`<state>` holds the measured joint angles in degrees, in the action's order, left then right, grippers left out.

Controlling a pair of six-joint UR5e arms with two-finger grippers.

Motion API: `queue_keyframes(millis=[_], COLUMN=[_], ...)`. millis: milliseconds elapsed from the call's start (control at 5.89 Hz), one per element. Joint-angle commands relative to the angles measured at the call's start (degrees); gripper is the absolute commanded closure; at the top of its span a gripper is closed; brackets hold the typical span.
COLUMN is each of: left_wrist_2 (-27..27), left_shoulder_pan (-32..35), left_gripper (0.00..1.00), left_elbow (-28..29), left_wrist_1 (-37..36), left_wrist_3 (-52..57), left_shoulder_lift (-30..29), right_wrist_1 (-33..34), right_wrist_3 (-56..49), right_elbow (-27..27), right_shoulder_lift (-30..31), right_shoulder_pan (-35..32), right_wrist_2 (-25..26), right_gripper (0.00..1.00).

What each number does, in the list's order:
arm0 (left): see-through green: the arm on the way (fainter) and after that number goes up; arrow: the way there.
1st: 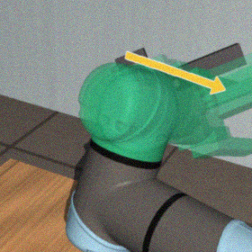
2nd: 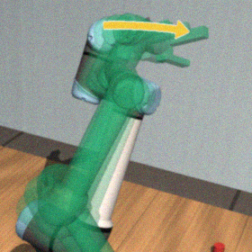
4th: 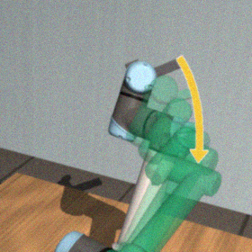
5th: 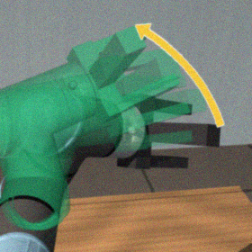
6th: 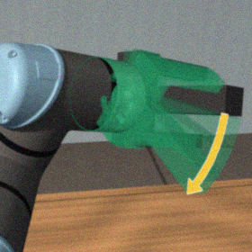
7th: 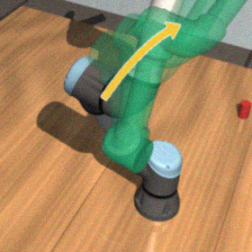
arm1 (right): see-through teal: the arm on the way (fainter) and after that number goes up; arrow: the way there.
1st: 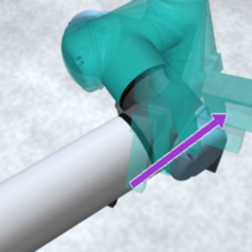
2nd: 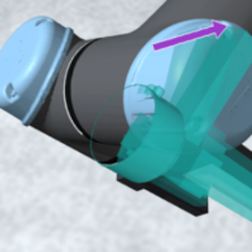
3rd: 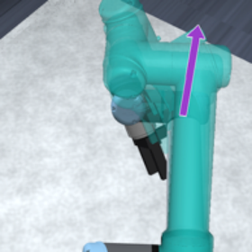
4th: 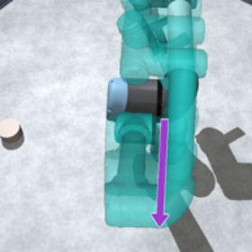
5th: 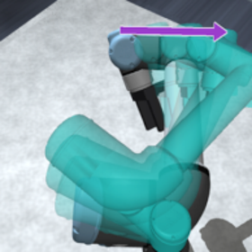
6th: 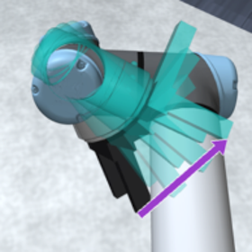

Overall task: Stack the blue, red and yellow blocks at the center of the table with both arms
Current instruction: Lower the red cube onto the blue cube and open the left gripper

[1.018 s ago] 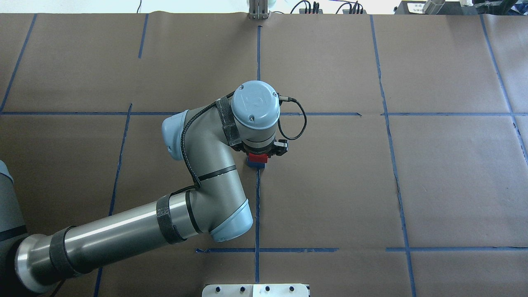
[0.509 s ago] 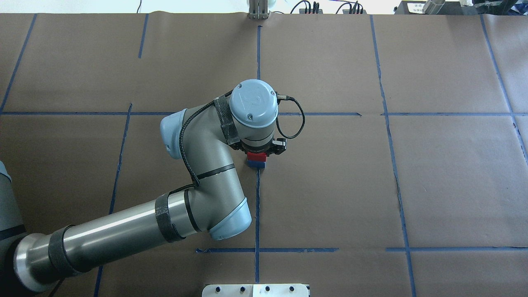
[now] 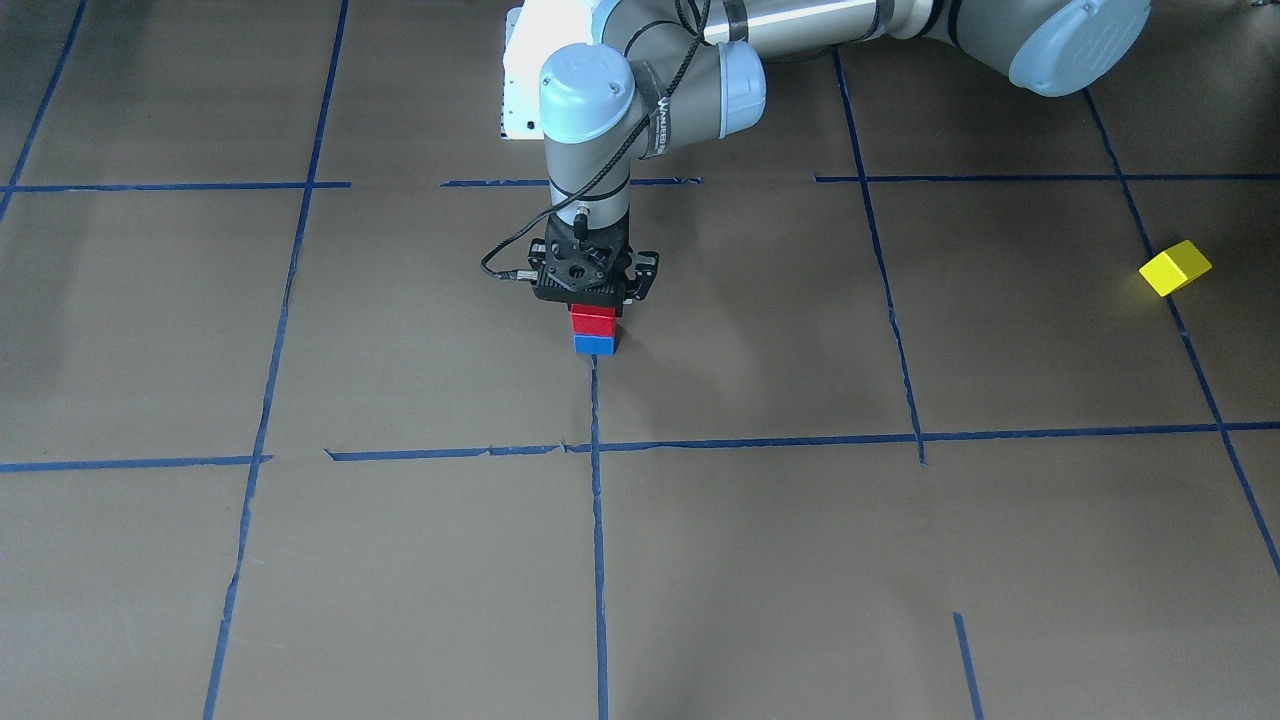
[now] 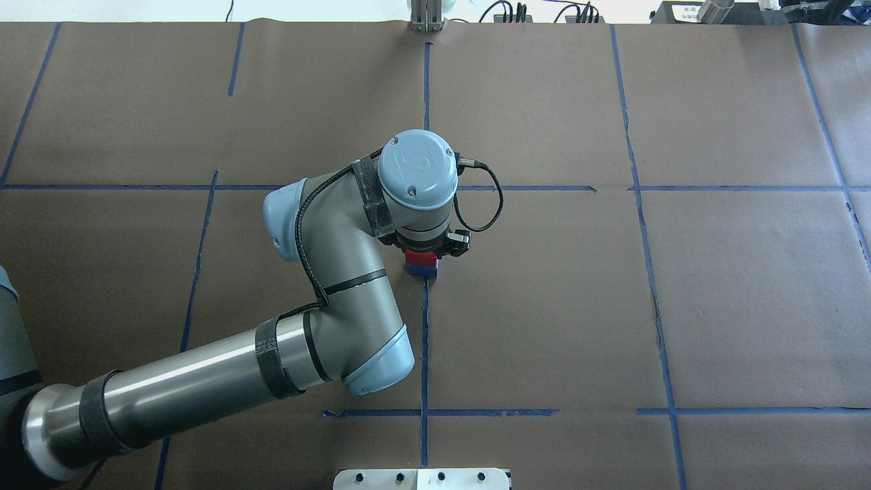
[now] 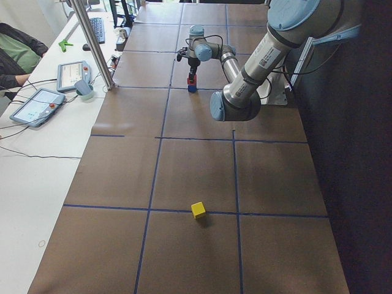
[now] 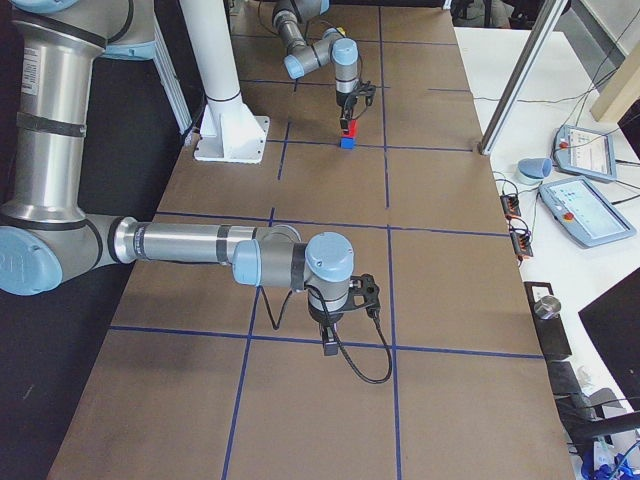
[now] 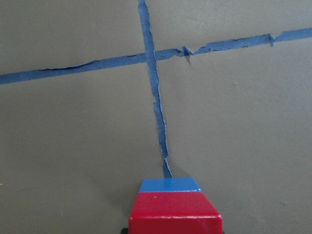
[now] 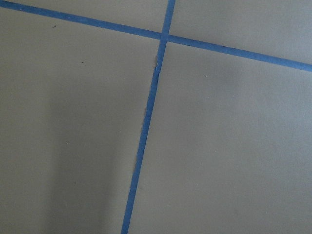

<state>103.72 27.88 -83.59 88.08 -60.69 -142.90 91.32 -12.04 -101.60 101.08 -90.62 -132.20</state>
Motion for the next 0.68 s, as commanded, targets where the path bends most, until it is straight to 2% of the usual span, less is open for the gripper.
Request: queue_keyframes(millis=[0,170,509], left_wrist_2=[0.1,0.1,0.1], left_shoulder_pan=[0.0,0.0,0.0], left_gripper=[0.60,0.44,0.32], left_elbow=[0.0,0.0,0.0], left_wrist_1=[0.0,0.1,0.3], left_wrist_3=[-0.2,-0.7,-1.9], left_shoulder_lift=[-0.1,-0.1,0.1], right_wrist_1=[0.0,0.0,0.0], right_wrist_3=[0.0,0.0,0.0], right_elbow=[0.0,0.0,0.0], right_shoulder_lift=[0.0,0.0,0.0], right_shoulder_pan=[0.0,0.1,0.0], right_wrist_2=[-0.1,0.0,-0.1], right_gripper=[0.00,0.00,0.00])
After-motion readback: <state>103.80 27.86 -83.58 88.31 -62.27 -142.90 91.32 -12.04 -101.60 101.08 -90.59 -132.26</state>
